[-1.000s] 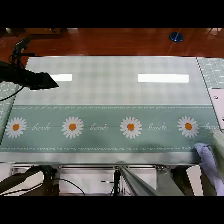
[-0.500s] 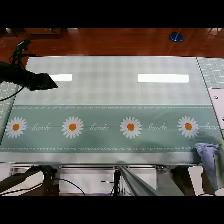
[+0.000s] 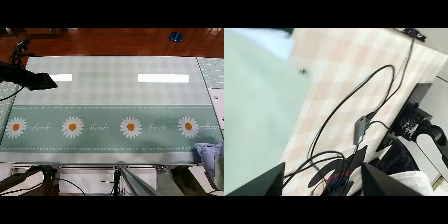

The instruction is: Fold the shirts.

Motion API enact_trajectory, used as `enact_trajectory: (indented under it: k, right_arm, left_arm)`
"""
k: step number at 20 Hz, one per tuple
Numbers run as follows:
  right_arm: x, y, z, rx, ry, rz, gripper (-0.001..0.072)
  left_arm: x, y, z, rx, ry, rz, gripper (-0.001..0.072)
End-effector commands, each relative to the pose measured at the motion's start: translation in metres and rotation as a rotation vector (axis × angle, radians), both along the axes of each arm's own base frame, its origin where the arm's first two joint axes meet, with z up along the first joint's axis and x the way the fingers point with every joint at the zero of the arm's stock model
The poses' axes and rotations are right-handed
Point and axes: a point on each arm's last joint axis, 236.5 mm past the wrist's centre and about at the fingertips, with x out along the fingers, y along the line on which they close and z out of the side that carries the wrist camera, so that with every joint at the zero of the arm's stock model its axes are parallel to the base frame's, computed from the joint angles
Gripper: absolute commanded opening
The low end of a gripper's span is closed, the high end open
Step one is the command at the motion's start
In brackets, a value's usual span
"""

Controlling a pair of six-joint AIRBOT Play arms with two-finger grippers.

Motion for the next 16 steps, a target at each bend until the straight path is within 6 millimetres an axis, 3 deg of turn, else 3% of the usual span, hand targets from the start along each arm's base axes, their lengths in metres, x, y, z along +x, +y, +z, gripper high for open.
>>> enact_trajectory:
  k: [1, 3, 4, 5, 6, 7, 8, 9, 10, 11, 13, 14, 15, 16]
  right_arm:
    - [-0.024, -0.012, 0.007, -0.126, 0.038, -0.053, 0.0522]
    - [-0.022, -0.021, -0.001, -0.186, -0.057, -0.076, 0.0521]
    - [0.000, -0.041, -0.004, -0.262, -0.179, -0.065, 0.0520]
    - [0.039, -0.071, -0.002, -0.372, -0.368, -0.041, 0.0519]
    - [0.093, -0.108, 0.015, -0.507, -0.589, 0.003, 0.0518]
    - [0.157, -0.148, 0.054, -0.682, -0.844, 0.058, 0.0511]
    - [0.229, -0.184, 0.115, -0.867, -1.137, 0.121, 0.0455]
    - [0.295, -0.201, 0.177, -0.978, -1.384, 0.201, 0.0423]
    - [0.352, -0.202, 0.215, -0.981, -1.538, 0.283, 0.0423]
    - [0.407, -0.190, 0.230, -0.885, -1.615, 0.378, 0.0423]
    - [0.517, -0.124, 0.210, -0.518, -1.640, 0.611, 0.0423]
    - [0.561, -0.073, 0.187, -0.313, -1.613, 0.738, 0.0423]
    - [0.592, -0.020, 0.162, -0.131, -1.571, 0.861, 0.0423]
    - [0.610, 0.029, 0.138, 0.020, -1.521, 0.956, 0.0423]
  left_arm:
    - [0.001, 0.000, -0.001, -0.001, 0.004, 0.004, 0.0480]
    - [0.001, 0.001, -0.003, -0.002, 0.008, 0.005, 0.0480]
    - [0.001, 0.000, -0.004, -0.002, 0.011, 0.004, 0.0481]
    - [0.001, 0.000, -0.004, -0.002, 0.011, 0.004, 0.0481]
    - [0.001, 0.000, -0.004, -0.002, 0.011, 0.004, 0.0482]
    - [0.001, 0.001, -0.004, -0.002, 0.011, 0.004, 0.0483]
    - [0.001, 0.000, -0.004, -0.002, 0.011, 0.004, 0.0483]
    - [0.001, 0.000, -0.004, -0.001, 0.009, 0.001, 0.0483]
    - [0.004, 0.001, -0.004, 0.000, 0.000, 0.006, 0.0484]
    - [0.009, 0.002, -0.002, 0.003, -0.023, 0.017, 0.0485]
    - [0.021, 0.005, 0.001, 0.009, -0.070, 0.040, 0.0496]
    - [0.026, 0.007, 0.003, 0.012, -0.091, 0.052, 0.0568]
    - [0.031, 0.008, 0.005, 0.014, -0.109, 0.060, 0.0572]
    - [0.034, 0.006, 0.006, 0.015, -0.126, 0.062, 0.0571]
